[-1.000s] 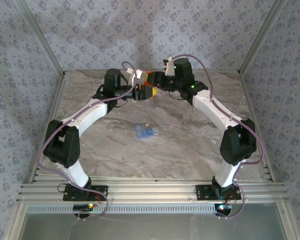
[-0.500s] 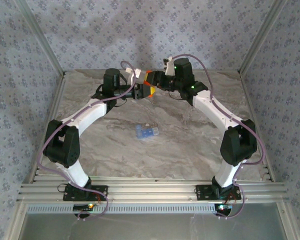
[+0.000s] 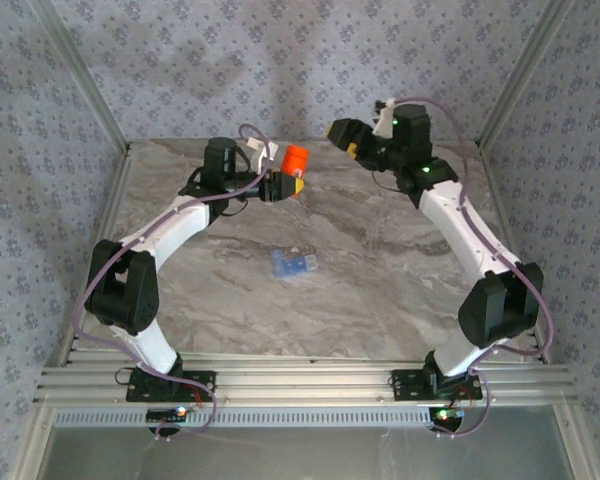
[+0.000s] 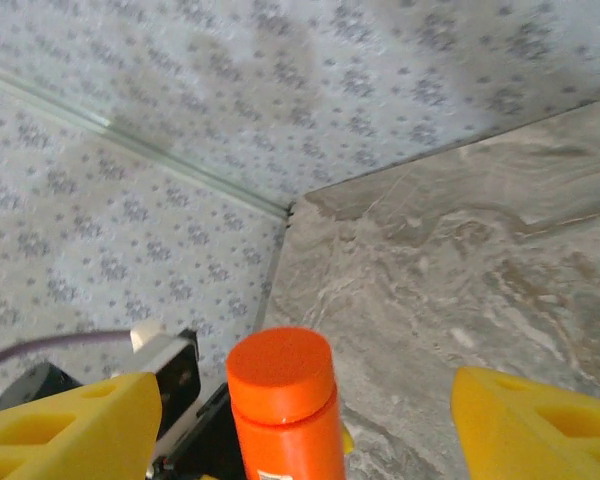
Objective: Sort the pills into containers
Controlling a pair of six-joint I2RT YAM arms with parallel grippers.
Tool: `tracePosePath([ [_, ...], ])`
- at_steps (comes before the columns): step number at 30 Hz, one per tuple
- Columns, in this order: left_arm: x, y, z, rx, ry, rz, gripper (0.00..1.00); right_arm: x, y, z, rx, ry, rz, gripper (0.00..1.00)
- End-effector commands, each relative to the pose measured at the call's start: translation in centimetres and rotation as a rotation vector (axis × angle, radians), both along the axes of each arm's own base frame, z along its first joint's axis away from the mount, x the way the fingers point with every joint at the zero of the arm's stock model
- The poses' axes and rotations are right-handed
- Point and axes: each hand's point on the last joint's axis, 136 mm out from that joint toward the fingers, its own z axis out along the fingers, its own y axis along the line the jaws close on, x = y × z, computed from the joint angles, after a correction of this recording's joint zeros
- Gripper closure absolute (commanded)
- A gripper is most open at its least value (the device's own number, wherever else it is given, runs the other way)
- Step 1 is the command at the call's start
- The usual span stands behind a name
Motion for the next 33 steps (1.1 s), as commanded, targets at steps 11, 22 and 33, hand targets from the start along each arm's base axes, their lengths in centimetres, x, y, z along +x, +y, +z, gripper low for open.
tracePosePath([
  [11, -1.3, 0.3, 2.1, 0.257, -0.333, -0.051, 1.0, -2.0, 3.6, -1.9, -0.05, 0.232, 0.184, 0.22],
  [22, -1.6, -0.3, 2.5, 0.243, -0.33, -0.062, 1.0, -2.8, 7.1, -3.8, -0.072, 0.262, 0.257, 0.24],
  [33, -1.9, -0.4, 2.8, 0.231, -0.327, -0.063, 1.0, -1.8, 8.2, -4.4, -0.047, 0.266, 0.272, 0.29],
])
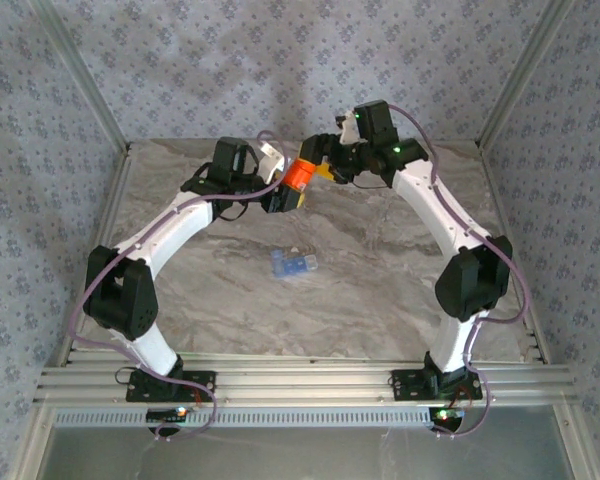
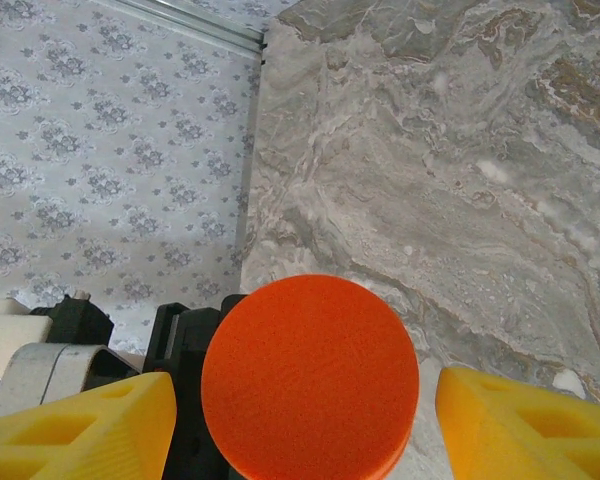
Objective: Sort the pills into containers
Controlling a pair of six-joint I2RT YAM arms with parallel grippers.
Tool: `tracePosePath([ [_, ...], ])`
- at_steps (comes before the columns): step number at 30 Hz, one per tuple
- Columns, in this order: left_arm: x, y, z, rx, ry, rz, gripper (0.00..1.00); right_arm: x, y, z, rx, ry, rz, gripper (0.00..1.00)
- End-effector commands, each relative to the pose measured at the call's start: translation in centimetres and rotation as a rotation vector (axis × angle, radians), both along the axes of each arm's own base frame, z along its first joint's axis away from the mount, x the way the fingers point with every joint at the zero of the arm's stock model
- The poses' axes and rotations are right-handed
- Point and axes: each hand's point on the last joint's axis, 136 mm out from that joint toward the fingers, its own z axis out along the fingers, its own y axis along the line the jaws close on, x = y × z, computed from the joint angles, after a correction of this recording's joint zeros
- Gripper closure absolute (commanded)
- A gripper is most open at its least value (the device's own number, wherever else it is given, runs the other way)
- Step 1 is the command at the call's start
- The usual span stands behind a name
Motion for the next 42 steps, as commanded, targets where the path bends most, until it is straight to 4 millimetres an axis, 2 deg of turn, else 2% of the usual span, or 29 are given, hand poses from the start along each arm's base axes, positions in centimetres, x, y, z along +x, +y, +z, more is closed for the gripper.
tracePosePath([
  [1, -0.6, -0.3, 4.1, -0.049, -0.089, -0.025, 1.0, 0.5, 1.2, 0.9, 0.035, -0.022, 0.029, 0.29],
  [6, -0.7, -0.5, 4.2, -0.053, -0.087, -0.028, 1.0, 0.9, 1.8, 0.9, 0.043, -0.025, 0.033, 0.33],
  [8, -0.7, -0.5, 4.2, -0.055, -0.085, -0.026, 1.0, 1.0, 2.0, 0.8, 0.049, -0.024, 0.036, 0.4],
  [11, -0.5, -0.5, 4.3, -0.058, -0.086, -0.021, 1.0, 0.9, 2.1, 0.7, 0.054, -0.02, 0.052, 0.55],
  [14, -0.4, -0.5, 4.4, -0.071, -0.079, -0.012, 1.0, 0.4, 2.0, 0.6, 0.072, -0.051, 0.088, 0.62],
  [16, -0.3, -0.5, 4.9, -0.101, -0.066, -0.008, 1.0, 0.3, 1.6, 1.0, 0.085, -0.135, 0.127, 0.62],
  [18, -0.1, -0.4, 5.7, -0.153, -0.048, -0.007, 1.0, -0.8, 1.0, 1.2, 0.071, -0.254, 0.218, 0.61],
  [20, 0.1, -0.2, 6.8, -0.23, -0.013, -0.017, 1.0, -0.8, 0.0, 1.7, 0.087, -0.363, 0.232, 0.6],
  [24, 0.2, 0.0, 8.1, -0.328, 0.055, -0.031, 1.0, -0.6, -1.0, 2.0, 0.132, -0.384, 0.23, 0.57],
  [25, 0.1, 0.0, 8.1, -0.327, 0.056, -0.031, 1.0, -0.5, -0.9, 2.3, 0.139, -0.379, 0.225, 0.52],
  [27, 0.0, 0.0, 7.9, -0.315, 0.043, -0.029, 1.0, -0.4, -1.0, 3.0, 0.156, -0.367, 0.202, 0.34],
  [29, 0.2, 0.2, 7.2, -0.285, 0.032, -0.013, 1.0, 0.4, -1.9, 3.9, 0.18, -0.328, 0.124, 0.26],
  [33, 0.5, 0.6, 6.2, -0.221, -0.01, 0.014, 1.0, 1.6, -3.8, 4.7, 0.211, -0.249, -0.039, 0.24],
  [37, 0.3, 0.7, 5.6, -0.151, -0.054, 0.012, 1.0, 2.1, -5.1, 3.0, 0.158, -0.108, -0.179, 0.24],
  [42, -0.5, 0.2, 5.0, -0.042, -0.105, -0.022, 1.0, 2.3, -4.2, 2.3, 0.136, -0.062, -0.208, 0.24],
])
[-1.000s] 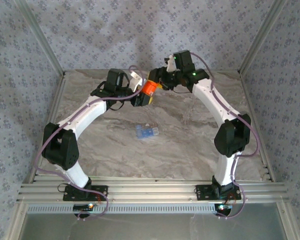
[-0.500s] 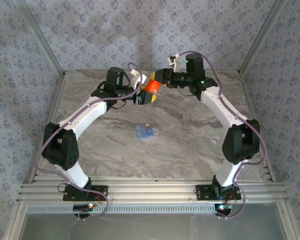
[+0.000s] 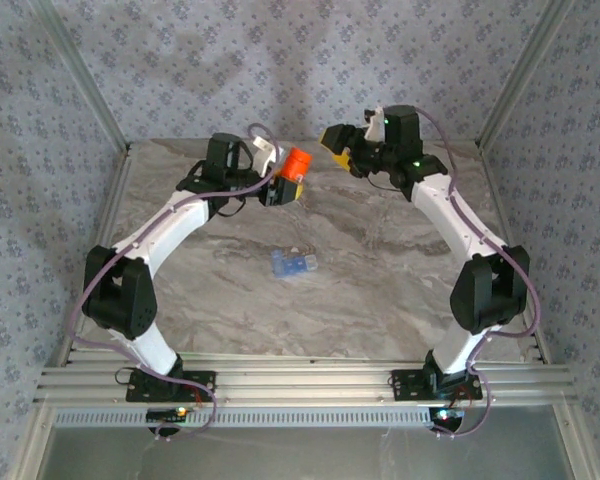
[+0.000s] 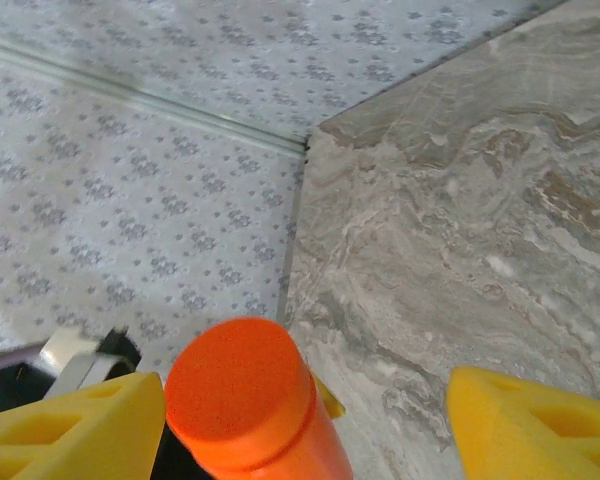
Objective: Sort the pills into containers
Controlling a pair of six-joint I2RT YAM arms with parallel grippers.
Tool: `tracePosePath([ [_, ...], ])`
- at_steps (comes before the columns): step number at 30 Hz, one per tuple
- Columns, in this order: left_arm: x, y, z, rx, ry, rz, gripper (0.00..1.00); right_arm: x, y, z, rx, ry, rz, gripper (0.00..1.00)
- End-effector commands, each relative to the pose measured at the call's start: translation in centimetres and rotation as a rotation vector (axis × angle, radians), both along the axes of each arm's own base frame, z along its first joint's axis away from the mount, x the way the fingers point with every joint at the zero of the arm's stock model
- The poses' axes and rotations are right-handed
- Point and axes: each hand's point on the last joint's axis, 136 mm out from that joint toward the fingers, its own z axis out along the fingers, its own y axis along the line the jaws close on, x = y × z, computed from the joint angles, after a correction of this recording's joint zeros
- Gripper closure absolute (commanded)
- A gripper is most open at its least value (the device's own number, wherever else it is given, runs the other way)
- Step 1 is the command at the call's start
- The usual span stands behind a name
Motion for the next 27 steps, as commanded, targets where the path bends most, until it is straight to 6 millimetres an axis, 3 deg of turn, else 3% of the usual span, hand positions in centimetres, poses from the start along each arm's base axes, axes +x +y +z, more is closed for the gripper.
tracePosePath([
  [1, -1.1, -0.1, 3.5, 0.046, -0.143, -0.04, 1.0, -0.1, 0.4, 0.6, -0.011, 0.045, -0.053, 0.24],
  [15, -1.3, -0.5, 3.1, 0.064, -0.123, -0.065, 1.0, -1.0, 5.0, -0.2, -0.034, 0.052, 0.044, 0.25],
  [19, -1.2, -0.5, 3.0, 0.065, -0.121, -0.065, 1.0, -1.3, 5.8, -0.6, -0.041, 0.055, 0.068, 0.33],
  [23, -1.0, -0.6, 3.0, 0.062, -0.114, -0.06, 1.0, -1.7, 6.0, -0.8, -0.045, 0.055, 0.096, 0.55],
  [27, -0.8, -0.7, 3.6, 0.035, -0.103, -0.06, 1.0, -2.3, 5.8, -0.7, -0.05, -0.003, 0.159, 0.6],
])
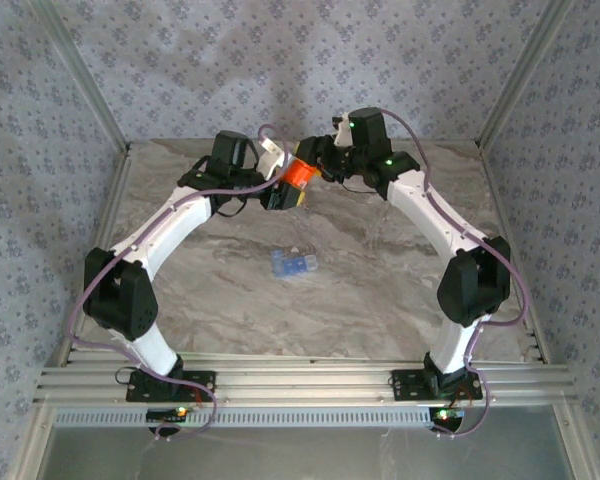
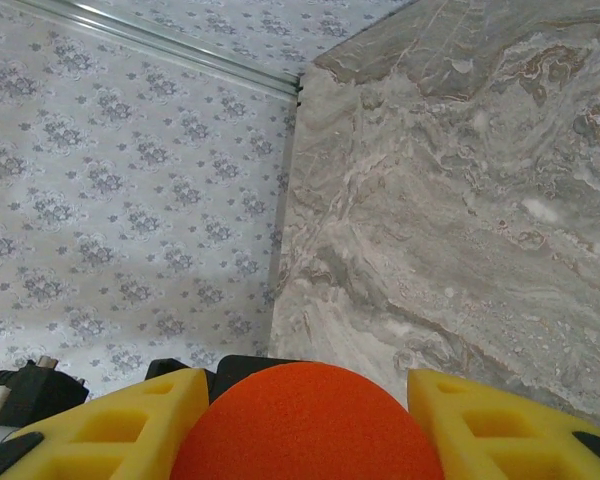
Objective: Sort the pills into containers
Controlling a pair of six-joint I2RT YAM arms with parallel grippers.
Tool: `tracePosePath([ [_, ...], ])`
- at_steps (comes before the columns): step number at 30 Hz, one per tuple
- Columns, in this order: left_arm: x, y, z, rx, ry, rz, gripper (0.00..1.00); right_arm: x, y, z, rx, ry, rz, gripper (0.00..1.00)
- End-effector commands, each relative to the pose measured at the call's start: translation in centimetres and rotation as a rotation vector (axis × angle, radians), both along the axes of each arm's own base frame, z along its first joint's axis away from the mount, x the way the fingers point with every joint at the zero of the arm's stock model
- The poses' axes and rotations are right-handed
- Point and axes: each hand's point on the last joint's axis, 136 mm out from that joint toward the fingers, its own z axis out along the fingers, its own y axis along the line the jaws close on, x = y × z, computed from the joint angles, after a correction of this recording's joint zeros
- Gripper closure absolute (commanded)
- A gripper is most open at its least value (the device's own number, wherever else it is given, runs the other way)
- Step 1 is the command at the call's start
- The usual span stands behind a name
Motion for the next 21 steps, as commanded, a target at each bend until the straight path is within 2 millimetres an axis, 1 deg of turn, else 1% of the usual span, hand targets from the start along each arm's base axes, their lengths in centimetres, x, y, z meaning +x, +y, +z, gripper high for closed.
tracePosePath([
  [1, 0.4, -0.5, 3.8, -0.08, -0.061, -0.021, 1.0, -0.9, -0.2, 0.4, -0.009, -0.082, 0.097, 0.59],
  [3, 0.3, -0.5, 4.7, -0.136, -0.034, -0.033, 1.0, -0.6, -0.9, 1.2, 0.029, -0.185, 0.147, 0.58],
  [5, 0.4, -0.6, 6.2, -0.233, 0.021, -0.057, 1.0, -0.4, -1.7, 2.1, 0.085, -0.274, 0.185, 0.57],
  [8, 0.4, -0.7, 7.9, -0.34, 0.079, -0.086, 1.0, 0.0, -2.5, 3.3, 0.151, -0.325, 0.206, 0.56],
  [9, 0.3, -0.9, 8.2, -0.351, 0.081, -0.092, 1.0, 0.0, -2.6, 3.4, 0.159, -0.323, 0.206, 0.54],
  [10, 0.3, -0.9, 8.3, -0.353, 0.079, -0.092, 1.0, 0.1, -2.6, 3.7, 0.165, -0.319, 0.2, 0.5],
  [12, 0.5, -0.9, 7.9, -0.334, 0.073, -0.076, 1.0, 0.4, -2.9, 4.3, 0.178, -0.308, 0.177, 0.35],
  [13, 0.6, -0.7, 7.6, -0.313, 0.065, -0.064, 1.0, 0.8, -3.3, 4.4, 0.181, -0.286, 0.141, 0.28],
  [14, 0.8, -0.6, 7.2, -0.286, 0.054, -0.047, 1.0, 1.2, -3.9, 4.7, 0.191, -0.268, 0.099, 0.23],
  [17, 1.4, 0.1, 5.9, -0.194, 0.007, 0.016, 1.0, 2.2, -5.8, 4.9, 0.214, -0.191, -0.026, 0.2],
  [21, 1.6, 0.5, 4.4, -0.069, -0.064, 0.057, 1.0, 2.5, -7.3, 3.8, 0.175, -0.092, -0.141, 0.2],
])
